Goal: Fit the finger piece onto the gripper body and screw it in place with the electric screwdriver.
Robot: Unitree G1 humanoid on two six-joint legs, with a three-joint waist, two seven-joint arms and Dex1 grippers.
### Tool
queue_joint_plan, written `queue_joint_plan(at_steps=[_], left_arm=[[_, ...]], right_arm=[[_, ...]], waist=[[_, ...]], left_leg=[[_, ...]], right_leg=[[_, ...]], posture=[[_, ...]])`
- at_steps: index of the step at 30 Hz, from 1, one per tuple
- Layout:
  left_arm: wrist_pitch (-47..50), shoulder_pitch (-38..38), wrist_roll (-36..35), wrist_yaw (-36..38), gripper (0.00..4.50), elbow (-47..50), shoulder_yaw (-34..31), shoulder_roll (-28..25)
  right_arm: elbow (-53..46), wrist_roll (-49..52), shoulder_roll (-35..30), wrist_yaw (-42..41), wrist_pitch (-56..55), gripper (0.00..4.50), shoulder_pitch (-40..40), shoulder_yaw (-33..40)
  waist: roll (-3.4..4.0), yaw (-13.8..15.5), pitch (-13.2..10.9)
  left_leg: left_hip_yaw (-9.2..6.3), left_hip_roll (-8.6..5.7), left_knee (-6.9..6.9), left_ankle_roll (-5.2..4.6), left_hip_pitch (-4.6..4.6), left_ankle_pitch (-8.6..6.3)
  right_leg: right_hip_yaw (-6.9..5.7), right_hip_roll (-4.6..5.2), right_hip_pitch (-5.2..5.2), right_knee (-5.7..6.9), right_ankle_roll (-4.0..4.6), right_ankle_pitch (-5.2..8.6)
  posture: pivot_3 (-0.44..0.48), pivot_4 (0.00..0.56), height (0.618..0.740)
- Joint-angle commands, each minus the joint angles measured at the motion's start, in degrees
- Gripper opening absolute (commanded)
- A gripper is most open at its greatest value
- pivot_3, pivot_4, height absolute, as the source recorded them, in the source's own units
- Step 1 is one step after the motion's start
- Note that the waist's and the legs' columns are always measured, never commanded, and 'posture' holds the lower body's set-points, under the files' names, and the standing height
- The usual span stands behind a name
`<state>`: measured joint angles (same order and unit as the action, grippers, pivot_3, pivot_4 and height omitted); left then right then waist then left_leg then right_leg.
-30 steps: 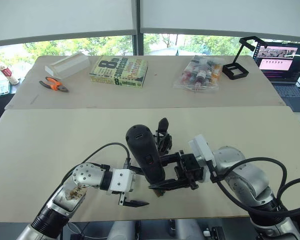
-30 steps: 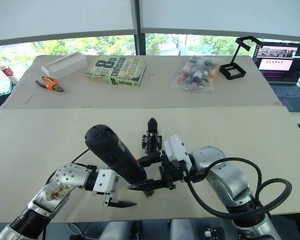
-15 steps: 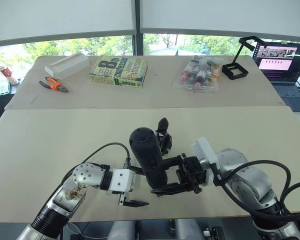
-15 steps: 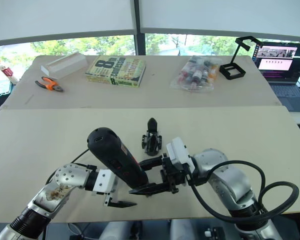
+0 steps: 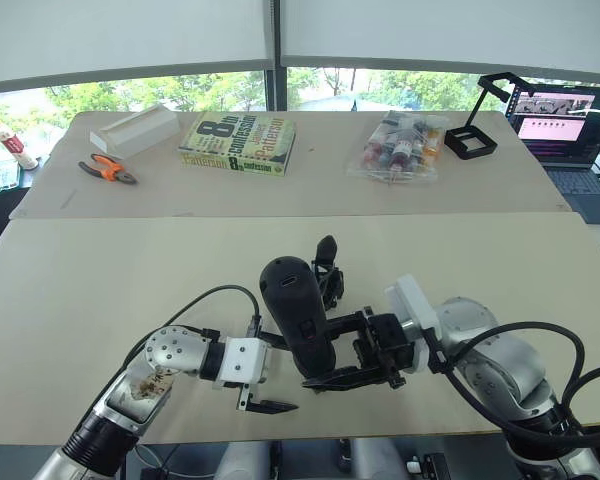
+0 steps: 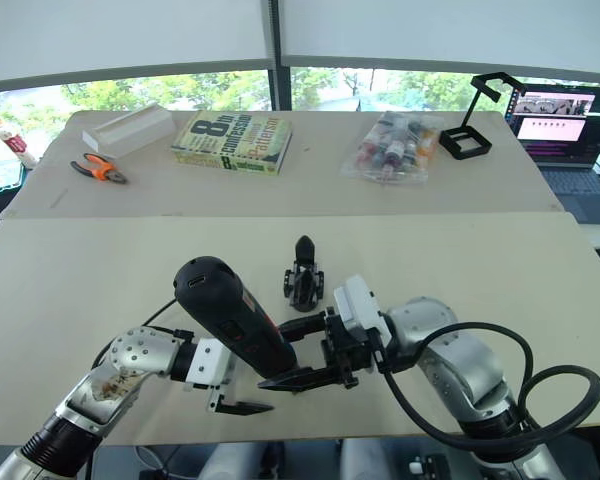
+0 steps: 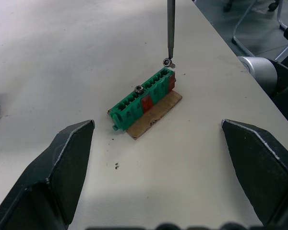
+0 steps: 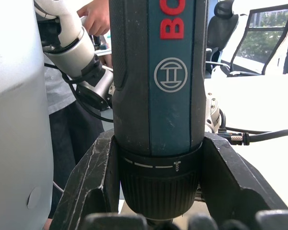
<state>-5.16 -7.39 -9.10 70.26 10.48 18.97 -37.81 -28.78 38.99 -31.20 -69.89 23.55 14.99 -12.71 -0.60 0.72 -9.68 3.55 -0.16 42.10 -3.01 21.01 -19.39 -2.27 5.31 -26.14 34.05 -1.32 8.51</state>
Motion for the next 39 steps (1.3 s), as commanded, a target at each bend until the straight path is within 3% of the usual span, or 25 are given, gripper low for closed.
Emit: queue_joint_plan(at_steps=[1,39], left_arm=[[-1.1,-0.6,-0.1,-0.2,4.50,0.4,0.1,0.3],[-0.6,-1.6,-0.2,-0.7,4.50,0.1,-0.1,0.5]], right_arm=[[-1.9,1.5,0.4,-0.5,-2.0,1.90,0.9,1.6],[-0.4,-1.1,0.7,-2.2,-4.2,1.90,-0.6,0.0]], waist=[[0.00,0.0,0.0],[0.00,0.0,0.0]], left_leg=[[0.00,0.00,0.00,0.00,0.00,0.00],[0.00,0.00,0.00,0.02,0.00,0.01]], right_leg=[[0.00,0.00,0.00,0.00,0.00,0.00],[0.00,0.00,0.00,0.01,0.00,0.00]], posture=[[0.000,0.150,0.740],[0.000,0.150,0.740]])
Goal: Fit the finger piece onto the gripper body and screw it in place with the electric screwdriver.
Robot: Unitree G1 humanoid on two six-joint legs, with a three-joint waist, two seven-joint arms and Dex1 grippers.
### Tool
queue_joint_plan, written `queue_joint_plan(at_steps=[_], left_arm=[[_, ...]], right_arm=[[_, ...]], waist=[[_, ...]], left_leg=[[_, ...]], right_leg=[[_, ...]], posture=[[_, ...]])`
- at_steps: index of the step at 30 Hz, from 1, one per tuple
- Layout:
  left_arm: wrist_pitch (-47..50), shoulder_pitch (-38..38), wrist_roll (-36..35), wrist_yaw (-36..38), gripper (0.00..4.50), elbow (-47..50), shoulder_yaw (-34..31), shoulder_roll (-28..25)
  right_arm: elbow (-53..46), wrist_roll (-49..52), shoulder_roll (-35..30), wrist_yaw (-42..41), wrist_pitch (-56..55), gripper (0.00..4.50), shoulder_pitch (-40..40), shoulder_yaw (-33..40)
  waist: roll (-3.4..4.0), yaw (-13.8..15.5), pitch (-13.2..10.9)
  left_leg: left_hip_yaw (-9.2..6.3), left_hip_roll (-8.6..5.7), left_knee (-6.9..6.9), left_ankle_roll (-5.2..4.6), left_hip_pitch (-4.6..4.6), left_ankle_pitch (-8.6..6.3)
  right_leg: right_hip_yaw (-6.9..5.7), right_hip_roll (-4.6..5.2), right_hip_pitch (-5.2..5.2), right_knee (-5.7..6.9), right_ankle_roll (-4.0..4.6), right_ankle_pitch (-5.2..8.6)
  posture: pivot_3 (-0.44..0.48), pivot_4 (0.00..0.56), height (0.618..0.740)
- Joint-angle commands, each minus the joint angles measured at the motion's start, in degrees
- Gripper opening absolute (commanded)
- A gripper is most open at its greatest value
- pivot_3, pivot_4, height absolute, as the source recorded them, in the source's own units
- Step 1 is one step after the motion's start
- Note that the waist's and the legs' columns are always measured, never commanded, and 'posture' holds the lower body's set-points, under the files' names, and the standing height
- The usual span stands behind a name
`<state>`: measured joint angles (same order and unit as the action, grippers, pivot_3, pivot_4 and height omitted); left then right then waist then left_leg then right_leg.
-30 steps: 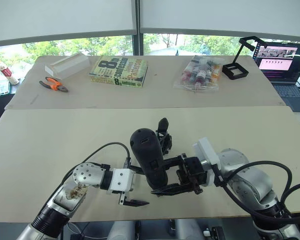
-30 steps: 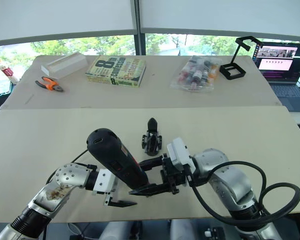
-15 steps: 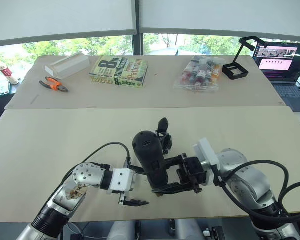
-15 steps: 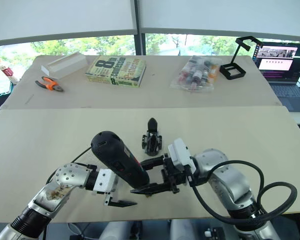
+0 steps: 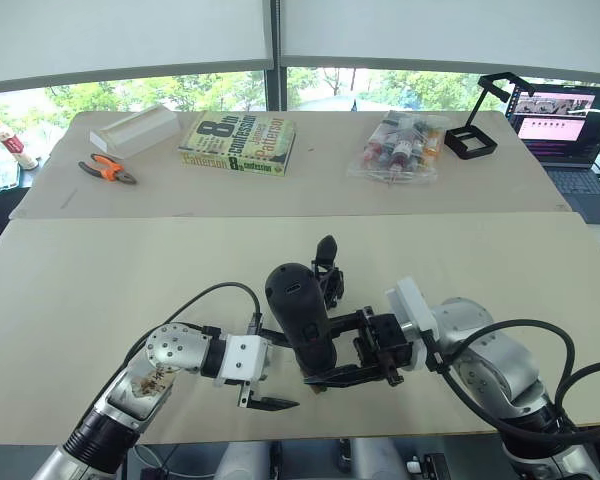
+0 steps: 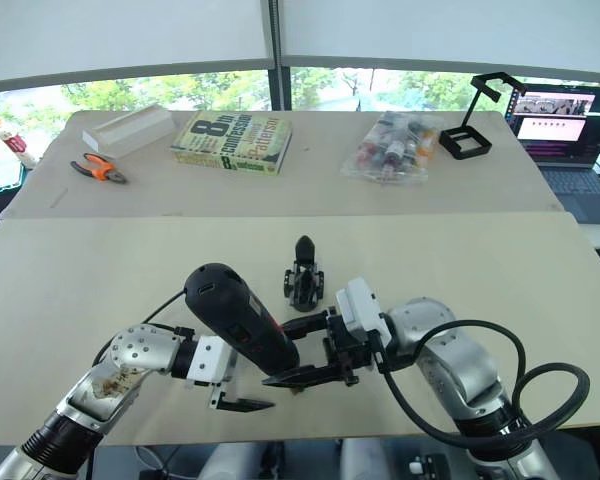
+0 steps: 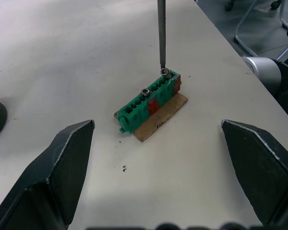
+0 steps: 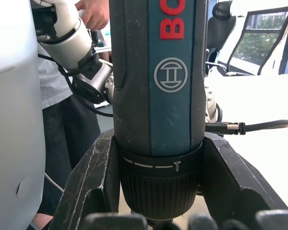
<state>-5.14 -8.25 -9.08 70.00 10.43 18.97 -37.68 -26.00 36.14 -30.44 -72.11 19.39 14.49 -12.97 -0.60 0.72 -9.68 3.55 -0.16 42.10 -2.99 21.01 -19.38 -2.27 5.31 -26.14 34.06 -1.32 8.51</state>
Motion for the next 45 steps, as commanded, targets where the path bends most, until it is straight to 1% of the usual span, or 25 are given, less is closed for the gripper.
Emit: queue_joint_plan(at_steps=[1,14,27,35,40,45], left_arm=[[-0.6,-0.9,-0.2,-0.4,4.50,0.1,-0.1,0.5],[-0.8,-1.3,-0.2,-0.6,4.50,-0.3,-0.2,0.4],[-0.6,-1.6,-0.3,-0.8,4.50,-0.1,-0.3,0.3],[-0.8,-1.5,-0.2,-0.8,4.50,-0.3,0.0,0.5],[-0.8,-1.8,-0.1,-0.8,4.50,-0.6,0.1,0.9],[-0.7,-1.9,-0.1,-0.8,4.50,-0.6,0.1,1.0]], right_arm=[[-3.2,1.8,-0.2,0.0,-0.1,1.90,-0.2,0.3],[-0.6,1.7,-1.2,-2.3,-1.3,1.90,-0.3,1.3],[-3.1,1.6,-0.5,0.1,0.2,1.90,-1.2,-0.4],[-6.2,6.4,-0.9,2.7,5.1,1.90,0.9,1.7],[-3.8,5.7,0.1,3.4,4.5,1.90,2.8,1.9],[-3.5,4.6,-0.4,2.2,3.2,1.90,1.7,1.7]], waist=[[0.00,0.0,0.0],[0.00,0.0,0.0],[0.00,0.0,0.0],[0.00,0.0,0.0],[0.00,0.0,0.0],[0.00,0.0,0.0]], left_leg=[[0.00,0.00,0.00,0.00,0.00,0.00],[0.00,-0.01,0.00,0.00,0.00,0.00],[0.00,0.00,0.01,0.00,0.00,0.00],[-0.01,0.01,0.01,0.00,0.00,0.00],[0.00,0.00,0.02,0.00,0.00,0.00],[-0.01,0.00,0.01,0.00,0.01,0.00]], right_leg=[[0.00,0.00,0.00,0.00,0.00,0.00],[0.00,0.00,0.00,0.00,0.00,0.00],[0.00,-0.01,0.00,0.00,0.00,0.00],[0.00,0.00,0.00,0.00,0.00,0.00],[0.00,0.00,0.00,0.00,0.00,0.00],[-0.02,0.00,0.00,0.00,0.00,0.00]], posture=[[0.000,0.150,0.740],[0.000,0.150,0.740],[0.000,0.150,0.740],[0.000,0.150,0.740],[0.000,0.150,0.740],[0.000,0.150,0.740]])
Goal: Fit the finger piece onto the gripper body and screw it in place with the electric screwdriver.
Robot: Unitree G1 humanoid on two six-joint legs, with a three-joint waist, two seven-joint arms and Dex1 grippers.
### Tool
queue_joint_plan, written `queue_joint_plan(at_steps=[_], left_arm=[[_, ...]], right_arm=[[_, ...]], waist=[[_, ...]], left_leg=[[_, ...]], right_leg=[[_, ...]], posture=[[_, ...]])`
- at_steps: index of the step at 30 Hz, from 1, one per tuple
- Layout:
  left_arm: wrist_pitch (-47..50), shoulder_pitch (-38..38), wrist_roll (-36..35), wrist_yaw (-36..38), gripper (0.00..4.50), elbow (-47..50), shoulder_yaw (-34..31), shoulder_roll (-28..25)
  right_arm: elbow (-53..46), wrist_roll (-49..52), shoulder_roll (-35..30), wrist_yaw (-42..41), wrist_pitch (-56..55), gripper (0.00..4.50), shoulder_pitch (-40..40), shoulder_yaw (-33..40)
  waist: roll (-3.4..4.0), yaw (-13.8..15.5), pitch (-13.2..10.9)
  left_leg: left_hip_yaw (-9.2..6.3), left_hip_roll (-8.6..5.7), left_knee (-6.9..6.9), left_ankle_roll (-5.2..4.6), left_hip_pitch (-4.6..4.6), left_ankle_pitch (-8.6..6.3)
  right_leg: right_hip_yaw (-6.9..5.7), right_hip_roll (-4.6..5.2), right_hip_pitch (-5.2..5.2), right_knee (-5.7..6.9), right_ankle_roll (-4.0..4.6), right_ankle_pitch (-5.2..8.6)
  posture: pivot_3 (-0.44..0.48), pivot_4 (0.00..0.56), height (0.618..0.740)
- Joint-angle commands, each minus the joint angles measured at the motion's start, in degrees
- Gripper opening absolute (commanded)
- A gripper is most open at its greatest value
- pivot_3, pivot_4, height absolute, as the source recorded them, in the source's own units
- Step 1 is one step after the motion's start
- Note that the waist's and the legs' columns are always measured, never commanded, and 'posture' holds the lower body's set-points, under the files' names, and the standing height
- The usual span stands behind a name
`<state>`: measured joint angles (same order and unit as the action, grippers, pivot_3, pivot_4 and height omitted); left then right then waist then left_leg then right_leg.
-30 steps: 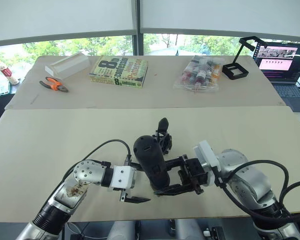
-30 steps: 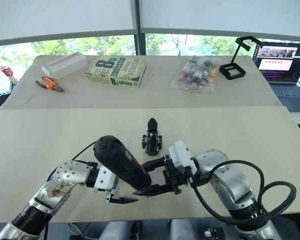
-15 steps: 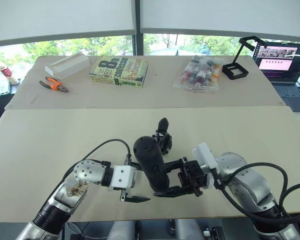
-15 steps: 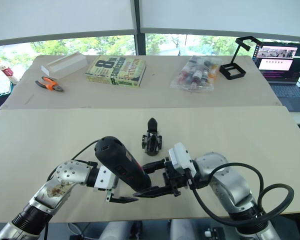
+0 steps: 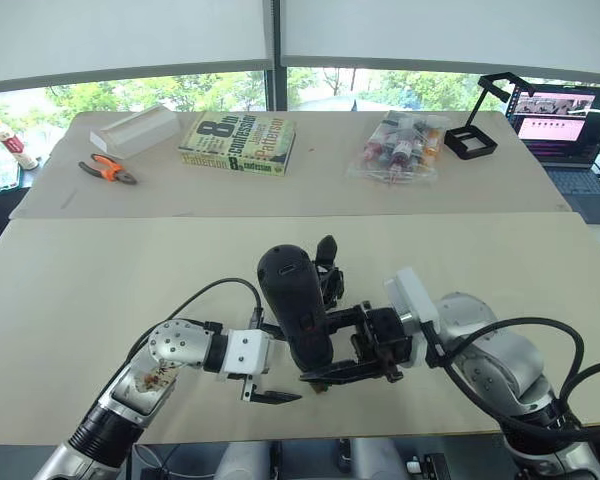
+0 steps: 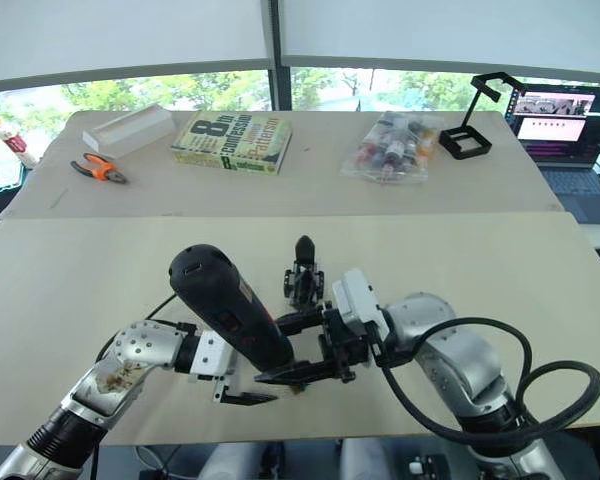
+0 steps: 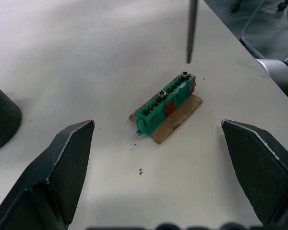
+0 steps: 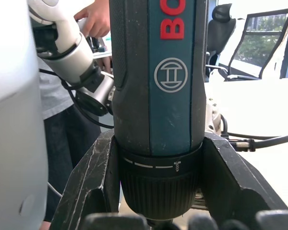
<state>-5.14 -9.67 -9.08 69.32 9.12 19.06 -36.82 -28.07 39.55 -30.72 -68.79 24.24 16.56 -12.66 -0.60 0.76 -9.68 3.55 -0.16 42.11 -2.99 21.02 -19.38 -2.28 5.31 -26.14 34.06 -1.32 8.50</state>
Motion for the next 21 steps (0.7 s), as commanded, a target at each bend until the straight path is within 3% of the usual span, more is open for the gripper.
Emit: queue_joint_plan(at_steps=[1,21], left_arm=[[-0.7,-0.4,-0.1,-0.2,4.50,0.8,0.0,0.1],[-0.5,-0.3,-0.5,0.2,4.50,1.3,-0.2,-0.2]], right_arm=[[-1.5,1.1,-0.2,-1.2,-1.8,1.90,-0.5,1.3],[-0.6,-0.6,0.3,-1.9,-2.4,1.90,-0.6,1.2]], waist=[[0.00,0.0,0.0],[0.00,0.0,0.0]], left_leg=[[0.00,0.00,0.00,0.00,0.01,0.00],[0.00,0.00,0.01,0.00,0.00,0.00]], right_leg=[[0.00,0.00,0.00,0.00,0.00,0.00],[0.01,0.00,0.00,0.00,0.00,0.00]], posture=[[0.000,0.150,0.740],[0.000,0.150,0.740]])
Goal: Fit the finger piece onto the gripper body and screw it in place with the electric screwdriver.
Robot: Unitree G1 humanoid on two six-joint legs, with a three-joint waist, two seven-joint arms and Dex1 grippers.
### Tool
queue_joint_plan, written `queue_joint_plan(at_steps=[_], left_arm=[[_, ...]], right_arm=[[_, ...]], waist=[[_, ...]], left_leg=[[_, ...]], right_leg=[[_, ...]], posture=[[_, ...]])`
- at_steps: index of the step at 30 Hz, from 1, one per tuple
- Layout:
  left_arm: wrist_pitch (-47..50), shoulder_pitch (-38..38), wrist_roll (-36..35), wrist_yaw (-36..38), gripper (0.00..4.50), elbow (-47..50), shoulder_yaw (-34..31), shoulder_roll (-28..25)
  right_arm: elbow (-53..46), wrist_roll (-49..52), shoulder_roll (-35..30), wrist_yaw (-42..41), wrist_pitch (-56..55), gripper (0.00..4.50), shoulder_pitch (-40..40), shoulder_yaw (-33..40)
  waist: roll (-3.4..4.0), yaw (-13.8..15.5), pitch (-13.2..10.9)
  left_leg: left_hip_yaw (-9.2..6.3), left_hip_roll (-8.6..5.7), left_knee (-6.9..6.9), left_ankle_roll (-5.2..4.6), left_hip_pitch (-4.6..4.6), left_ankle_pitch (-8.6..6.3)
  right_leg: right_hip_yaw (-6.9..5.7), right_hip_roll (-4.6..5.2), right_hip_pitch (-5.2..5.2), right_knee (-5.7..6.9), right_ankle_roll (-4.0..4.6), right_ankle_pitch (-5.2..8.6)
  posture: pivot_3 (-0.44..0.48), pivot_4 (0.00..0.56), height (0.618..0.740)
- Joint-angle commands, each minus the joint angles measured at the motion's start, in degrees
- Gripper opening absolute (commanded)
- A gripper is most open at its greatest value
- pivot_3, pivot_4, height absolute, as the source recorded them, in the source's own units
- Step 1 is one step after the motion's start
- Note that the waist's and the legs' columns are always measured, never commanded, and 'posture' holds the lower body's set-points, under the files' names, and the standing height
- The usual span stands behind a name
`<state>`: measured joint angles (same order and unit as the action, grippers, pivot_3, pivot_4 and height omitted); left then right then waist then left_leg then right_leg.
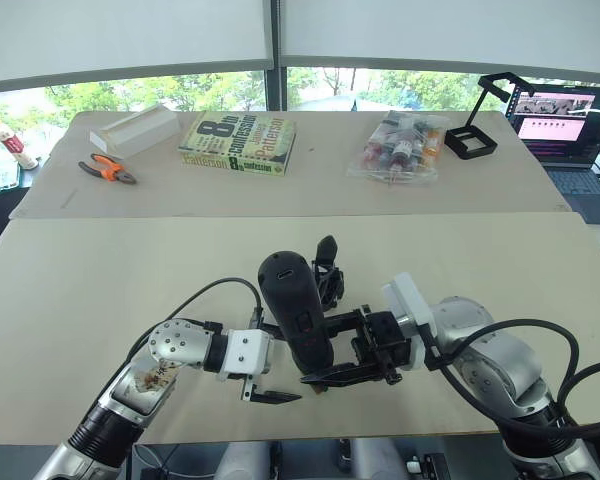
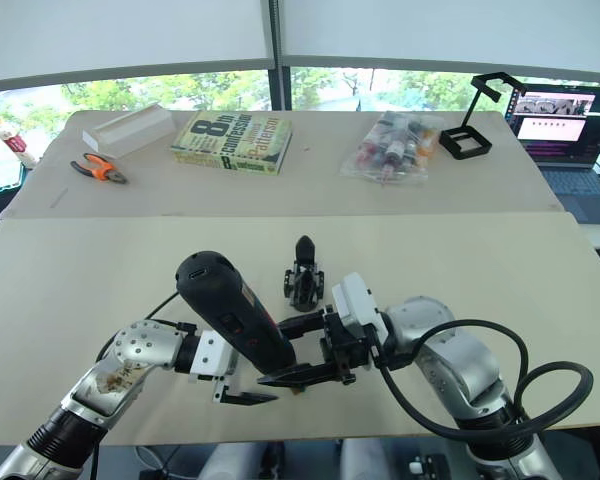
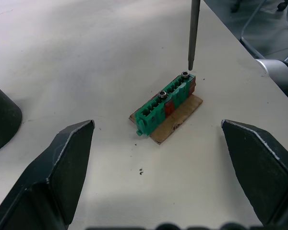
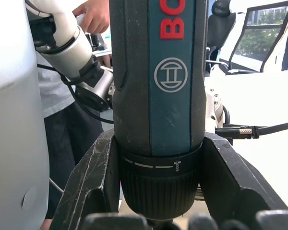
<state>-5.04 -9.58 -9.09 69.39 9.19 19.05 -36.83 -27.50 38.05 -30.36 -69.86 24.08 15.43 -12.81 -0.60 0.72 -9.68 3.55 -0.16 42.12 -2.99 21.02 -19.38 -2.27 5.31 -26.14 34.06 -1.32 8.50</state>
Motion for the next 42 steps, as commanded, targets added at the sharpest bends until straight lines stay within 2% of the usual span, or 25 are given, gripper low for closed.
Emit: queue_joint_plan(at_steps=[1,10,24,42], left_arm=[[-0.6,-0.3,-0.5,0.1,4.50,1.2,-0.2,-0.1],[-0.6,-0.3,-0.5,0.2,4.50,1.2,-0.1,-0.1],[-0.5,-0.9,-0.4,-0.1,4.50,0.9,0.0,0.3],[-0.9,-1.6,-0.5,0.0,4.50,0.0,-0.1,0.5]], right_arm=[[-1.2,0.9,-0.2,-1.1,-2.3,1.90,0.4,1.5],[-0.4,0.5,-1.2,-3.1,-4.3,1.90,-1.2,2.5],[-0.5,-0.3,-0.5,-1.3,-3.6,1.90,-1.4,0.2],[-1.9,1.2,-1.4,-1.3,-2.3,1.90,-1.4,0.9]], waist=[[0.00,0.0,0.0],[0.00,0.0,0.0],[0.00,0.0,0.0],[0.00,0.0,0.0]], left_leg=[[0.00,0.00,0.00,0.00,0.00,0.00],[0.00,0.00,0.00,0.00,0.00,0.00],[0.00,0.00,0.00,0.00,0.00,0.00],[0.00,0.00,0.00,0.00,0.00,0.00]], right_leg=[[0.00,0.00,0.00,0.00,0.00,0.00],[0.00,0.00,0.00,0.00,0.00,0.00],[0.00,0.00,0.00,0.00,0.00,0.00],[0.00,0.00,0.00,0.00,0.00,0.00]], posture=[[0.000,0.150,0.740],[0.000,0.150,0.740],[0.000,0.150,0.740],[0.000,0.150,0.740]])
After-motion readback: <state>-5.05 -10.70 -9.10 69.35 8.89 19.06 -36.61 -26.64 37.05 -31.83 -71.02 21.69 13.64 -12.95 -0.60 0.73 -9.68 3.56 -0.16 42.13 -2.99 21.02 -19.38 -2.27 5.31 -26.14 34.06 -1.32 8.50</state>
